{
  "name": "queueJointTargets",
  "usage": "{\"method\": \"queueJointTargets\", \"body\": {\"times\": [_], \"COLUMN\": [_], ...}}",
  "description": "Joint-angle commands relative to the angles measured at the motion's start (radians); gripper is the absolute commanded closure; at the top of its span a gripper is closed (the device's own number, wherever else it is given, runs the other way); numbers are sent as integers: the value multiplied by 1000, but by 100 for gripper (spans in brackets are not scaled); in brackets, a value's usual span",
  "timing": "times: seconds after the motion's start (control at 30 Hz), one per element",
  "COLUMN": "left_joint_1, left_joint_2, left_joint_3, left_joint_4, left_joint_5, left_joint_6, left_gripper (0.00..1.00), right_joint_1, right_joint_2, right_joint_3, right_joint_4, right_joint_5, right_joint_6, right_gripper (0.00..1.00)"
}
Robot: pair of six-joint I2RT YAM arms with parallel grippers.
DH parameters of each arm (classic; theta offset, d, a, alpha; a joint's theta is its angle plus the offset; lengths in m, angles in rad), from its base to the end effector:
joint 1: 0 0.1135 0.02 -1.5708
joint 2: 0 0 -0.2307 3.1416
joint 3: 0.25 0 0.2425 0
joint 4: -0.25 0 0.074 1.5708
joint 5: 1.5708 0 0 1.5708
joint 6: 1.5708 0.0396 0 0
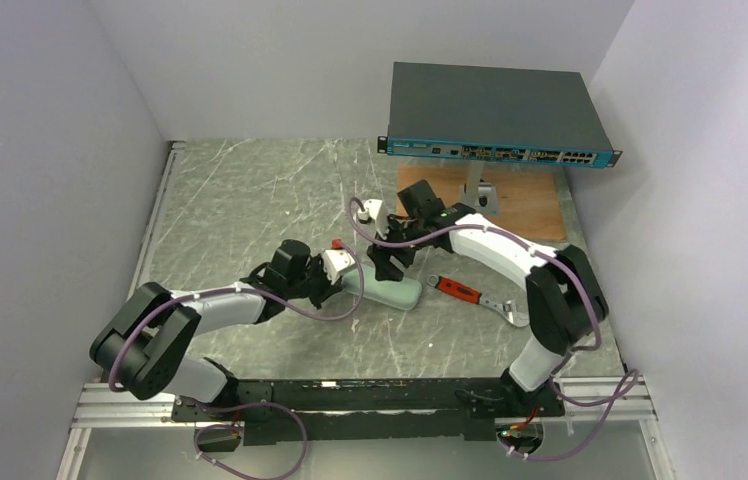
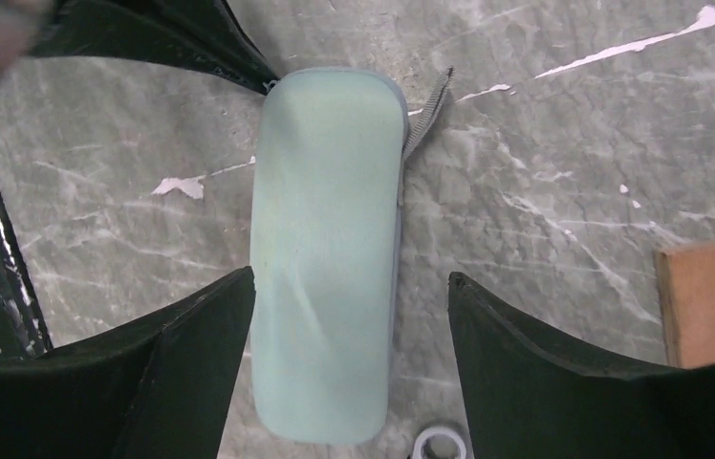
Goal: Open the umbrella
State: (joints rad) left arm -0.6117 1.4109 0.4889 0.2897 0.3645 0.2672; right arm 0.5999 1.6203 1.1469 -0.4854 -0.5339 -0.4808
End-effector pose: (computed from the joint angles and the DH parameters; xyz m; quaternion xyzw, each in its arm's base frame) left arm 0.2069 -0.1623 0.1247 0.4473 0.7589 -0.2355 0.4104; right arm 0.2610 0.2029 0.2017 -0.5413 0.7479 0.2684 0.2751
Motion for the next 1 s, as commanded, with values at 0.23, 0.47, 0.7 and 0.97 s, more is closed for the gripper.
{"method": "queueJointTargets", "body": {"times": [0.23, 0.47, 0.7, 0.97], "left_joint_1": [11, -132, -222, -33], "left_joint_2": [10, 12, 97, 72], "left_joint_3": [75, 69, 104, 140], "left_joint_4": [2, 4, 25, -85], "left_joint_5": [57, 12, -57, -65], "left_joint_6": [55, 23, -128, -185], "left_gripper": [100, 100, 100, 100], "right_joint_1": [3, -2, -17, -51], "right_joint_2": [213, 253, 247, 178], "right_joint_3": [91, 69, 33, -7], "right_joint_4": [-76, -25, 12, -35], "right_joint_5": [-61, -21, -17, -44], "right_joint_6": [158, 250, 325, 305], "right_gripper": [43, 58, 77, 48]}}
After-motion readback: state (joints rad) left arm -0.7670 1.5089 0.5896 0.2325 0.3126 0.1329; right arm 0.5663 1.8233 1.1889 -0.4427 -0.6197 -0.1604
